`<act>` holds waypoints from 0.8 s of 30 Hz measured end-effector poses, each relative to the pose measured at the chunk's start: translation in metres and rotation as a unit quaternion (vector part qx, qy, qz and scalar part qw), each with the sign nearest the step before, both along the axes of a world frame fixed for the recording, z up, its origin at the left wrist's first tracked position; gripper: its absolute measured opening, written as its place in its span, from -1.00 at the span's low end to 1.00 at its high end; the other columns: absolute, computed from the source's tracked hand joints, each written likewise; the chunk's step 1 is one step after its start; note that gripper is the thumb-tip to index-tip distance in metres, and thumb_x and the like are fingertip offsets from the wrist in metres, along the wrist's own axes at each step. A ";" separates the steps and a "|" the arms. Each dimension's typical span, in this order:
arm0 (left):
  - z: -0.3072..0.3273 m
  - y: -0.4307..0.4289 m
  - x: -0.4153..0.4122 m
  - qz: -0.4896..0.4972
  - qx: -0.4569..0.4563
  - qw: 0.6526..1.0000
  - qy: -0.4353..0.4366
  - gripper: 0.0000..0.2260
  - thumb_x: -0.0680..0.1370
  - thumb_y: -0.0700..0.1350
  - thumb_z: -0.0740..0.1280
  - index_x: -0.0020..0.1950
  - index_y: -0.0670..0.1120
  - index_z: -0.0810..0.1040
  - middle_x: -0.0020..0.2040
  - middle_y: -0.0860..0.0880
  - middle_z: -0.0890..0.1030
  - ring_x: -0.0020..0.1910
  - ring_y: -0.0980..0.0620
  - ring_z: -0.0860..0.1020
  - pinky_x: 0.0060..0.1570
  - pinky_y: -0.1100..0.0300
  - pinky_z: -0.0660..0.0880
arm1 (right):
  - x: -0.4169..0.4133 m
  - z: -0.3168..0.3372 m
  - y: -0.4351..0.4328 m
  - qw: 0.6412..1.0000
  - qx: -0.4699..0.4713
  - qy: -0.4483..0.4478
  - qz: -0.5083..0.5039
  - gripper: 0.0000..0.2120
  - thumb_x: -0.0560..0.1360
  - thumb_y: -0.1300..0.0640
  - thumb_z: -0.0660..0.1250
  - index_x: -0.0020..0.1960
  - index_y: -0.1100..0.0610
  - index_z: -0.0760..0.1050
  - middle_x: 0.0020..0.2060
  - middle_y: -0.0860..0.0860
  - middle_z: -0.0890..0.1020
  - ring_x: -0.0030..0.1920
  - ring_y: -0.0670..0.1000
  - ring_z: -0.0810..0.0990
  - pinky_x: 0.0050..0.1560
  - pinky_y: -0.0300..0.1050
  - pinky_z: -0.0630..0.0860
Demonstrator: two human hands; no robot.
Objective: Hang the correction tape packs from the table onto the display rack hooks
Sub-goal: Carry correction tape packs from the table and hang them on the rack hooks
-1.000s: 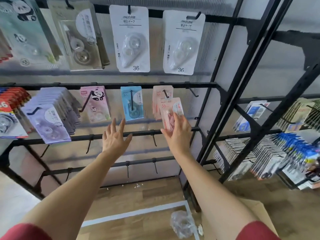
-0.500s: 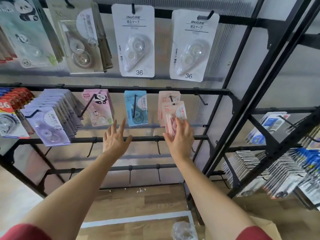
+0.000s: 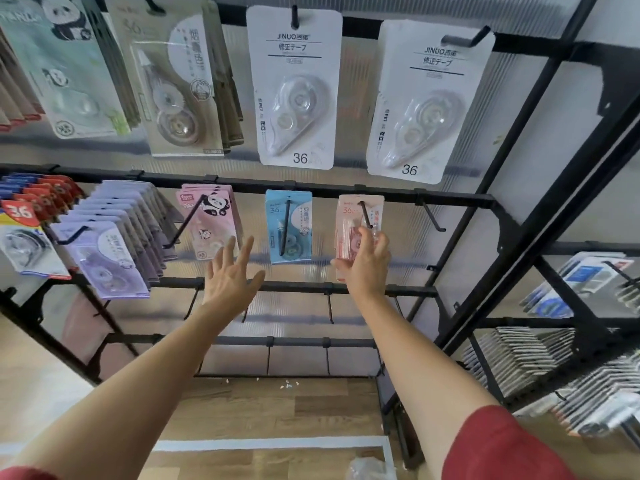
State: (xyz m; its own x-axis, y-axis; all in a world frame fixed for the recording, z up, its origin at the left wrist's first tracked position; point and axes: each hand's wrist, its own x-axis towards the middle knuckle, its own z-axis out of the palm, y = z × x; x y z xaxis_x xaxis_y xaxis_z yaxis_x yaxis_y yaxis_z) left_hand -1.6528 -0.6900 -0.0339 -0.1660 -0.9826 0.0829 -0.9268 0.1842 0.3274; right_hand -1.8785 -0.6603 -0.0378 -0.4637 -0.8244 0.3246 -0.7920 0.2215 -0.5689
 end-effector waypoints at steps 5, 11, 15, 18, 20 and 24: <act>-0.001 -0.003 0.002 0.005 0.009 1.000 -0.014 -0.38 0.63 0.11 0.13 0.58 0.10 -0.15 0.58 -0.10 -0.13 0.55 -0.14 -0.12 0.49 -0.10 -0.14 | -0.003 -0.007 -0.003 1.000 -0.002 0.013 0.018 -0.36 0.46 0.15 0.42 0.47 0.04 0.23 0.42 0.19 0.19 0.33 0.22 0.34 0.09 0.10 0.59; -0.009 0.008 0.009 0.004 0.020 1.000 -0.008 -0.39 0.63 0.13 0.12 0.58 0.09 -0.14 0.58 -0.10 -0.12 0.54 -0.17 -0.07 0.49 -0.13 -0.08 | -0.003 -0.012 0.010 0.996 0.033 0.085 0.002 -0.27 0.49 0.07 0.38 0.55 -0.04 0.09 0.48 0.22 0.12 0.38 0.25 0.28 0.23 0.17 0.48; -0.011 0.019 0.026 0.001 0.025 1.000 -0.008 -0.40 0.63 0.14 0.11 0.58 0.09 -0.12 0.58 -0.11 -0.11 0.54 -0.19 -0.05 0.49 -0.14 -0.05 | 0.014 -0.013 0.029 0.993 0.072 0.095 -0.009 -0.26 0.52 0.07 0.34 0.57 0.02 0.00 0.52 0.18 0.02 0.45 0.24 0.18 0.34 0.20 0.36; -0.009 0.033 0.044 -0.017 0.018 1.000 0.003 -0.40 0.63 0.12 0.13 0.58 0.07 -0.08 0.58 -0.12 -0.06 0.54 -0.20 -0.03 0.48 -0.14 -0.04 | 0.033 -0.016 0.052 0.989 0.108 0.102 -0.009 -0.24 0.54 0.10 0.30 0.57 0.03 -0.08 0.54 0.19 -0.03 0.47 0.23 0.16 0.39 0.17 0.30; -0.009 0.045 0.057 -0.032 0.013 0.999 0.003 -0.40 0.62 0.11 0.14 0.58 0.07 -0.07 0.58 -0.12 -0.06 0.53 -0.20 -0.02 0.48 -0.14 -0.02 | 0.047 -0.018 0.071 0.987 0.127 0.101 -0.017 -0.25 0.55 0.07 0.29 0.57 0.01 -0.09 0.54 0.18 -0.03 0.49 0.23 0.12 0.39 0.17 0.30; -0.012 0.073 0.092 -0.042 0.031 0.998 -0.028 -0.39 0.62 0.14 0.13 0.58 0.09 -0.08 0.58 -0.11 -0.06 0.53 -0.19 0.00 0.46 -0.12 0.02 | 0.086 -0.024 0.114 0.979 0.178 0.094 0.000 -0.34 0.58 -0.01 0.23 0.56 0.07 0.00 0.52 0.18 0.09 0.47 0.22 0.16 0.37 0.16 0.28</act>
